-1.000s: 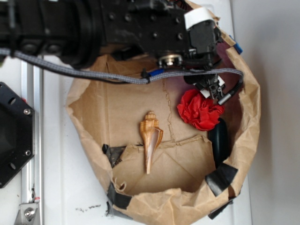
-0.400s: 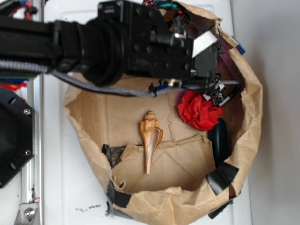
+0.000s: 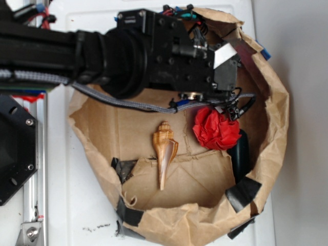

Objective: Grab the rock.

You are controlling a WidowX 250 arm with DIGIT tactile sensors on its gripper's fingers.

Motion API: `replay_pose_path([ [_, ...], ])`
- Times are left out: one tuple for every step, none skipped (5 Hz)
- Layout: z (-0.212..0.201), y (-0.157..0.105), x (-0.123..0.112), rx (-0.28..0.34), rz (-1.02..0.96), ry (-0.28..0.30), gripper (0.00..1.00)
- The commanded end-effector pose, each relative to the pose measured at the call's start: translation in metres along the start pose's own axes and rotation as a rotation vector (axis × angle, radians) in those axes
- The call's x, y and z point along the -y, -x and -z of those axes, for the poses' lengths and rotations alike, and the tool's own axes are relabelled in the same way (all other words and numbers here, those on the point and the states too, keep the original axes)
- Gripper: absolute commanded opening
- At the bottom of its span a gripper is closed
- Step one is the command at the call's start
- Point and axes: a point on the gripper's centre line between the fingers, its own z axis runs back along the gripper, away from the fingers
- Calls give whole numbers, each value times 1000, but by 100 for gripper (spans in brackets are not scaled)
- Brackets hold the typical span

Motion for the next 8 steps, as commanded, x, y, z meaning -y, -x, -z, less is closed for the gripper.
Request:
replay_pose_path([
  [-13,-13,-2,34,5,12,0],
  [-13,-15,-1,30,3,10,0],
  [-14,-16,-1,29,2,10,0],
  [-16,-15,-2,20,8,17,0],
  [-19,-17,-3,15,1,24,0],
  [-19,-18,-2,9,-7,25,0],
  [-22,-16,-4,8,2,33,0],
  [-51,1,-8,-57,81,84,0],
])
